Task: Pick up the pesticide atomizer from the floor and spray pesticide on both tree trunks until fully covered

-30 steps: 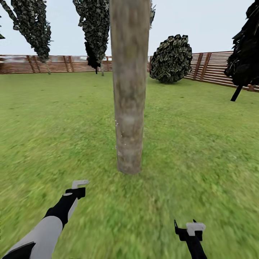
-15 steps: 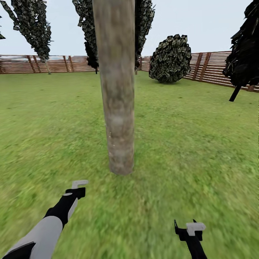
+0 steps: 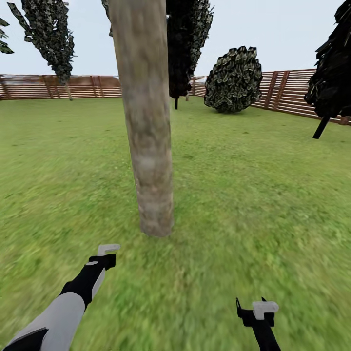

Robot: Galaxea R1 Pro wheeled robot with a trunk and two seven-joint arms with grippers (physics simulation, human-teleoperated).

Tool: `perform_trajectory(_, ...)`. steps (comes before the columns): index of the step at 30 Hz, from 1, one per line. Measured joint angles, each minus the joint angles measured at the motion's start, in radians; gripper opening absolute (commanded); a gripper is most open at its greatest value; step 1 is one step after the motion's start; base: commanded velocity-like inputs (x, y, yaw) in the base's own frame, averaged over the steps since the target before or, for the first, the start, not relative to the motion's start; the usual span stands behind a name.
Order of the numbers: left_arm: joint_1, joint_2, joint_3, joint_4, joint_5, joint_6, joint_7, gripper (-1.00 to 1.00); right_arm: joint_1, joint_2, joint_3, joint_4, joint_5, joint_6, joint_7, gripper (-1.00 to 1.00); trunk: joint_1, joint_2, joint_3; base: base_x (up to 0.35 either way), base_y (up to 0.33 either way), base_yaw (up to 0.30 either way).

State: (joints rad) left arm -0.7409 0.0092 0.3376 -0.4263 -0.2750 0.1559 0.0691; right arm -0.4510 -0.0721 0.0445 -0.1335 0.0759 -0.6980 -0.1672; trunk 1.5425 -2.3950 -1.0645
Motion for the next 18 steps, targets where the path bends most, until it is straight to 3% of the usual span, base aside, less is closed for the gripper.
perform_trajectory(7,0.0,0.0,0.0,0.0,0.001,-0.001,0.0,-1.0,0.0,0.0,0.0,0.0,0.0,0.0,0.0,1.0,0.0,0.0,0.0,-0.001,-0.274,0.256)
perform_trajectory(15,0.0,0.0,0.0,0.0,0.0,-0.001,0.0,-1.0,0.0,0.0,0.0,0.0,-0.001,0.0,0.0,1.0,0.0,0.0,0.0,-0.06,-0.273,0.031)
perform_trajectory(18,0.0,0.0,0.0,0.0,0.001,-0.001,0.0,-1.0,0.0,0.0,0.0,0.0,0.0,0.0,0.0,1.0,0.0,0.0,0.0,-0.011,-0.108,0.0)
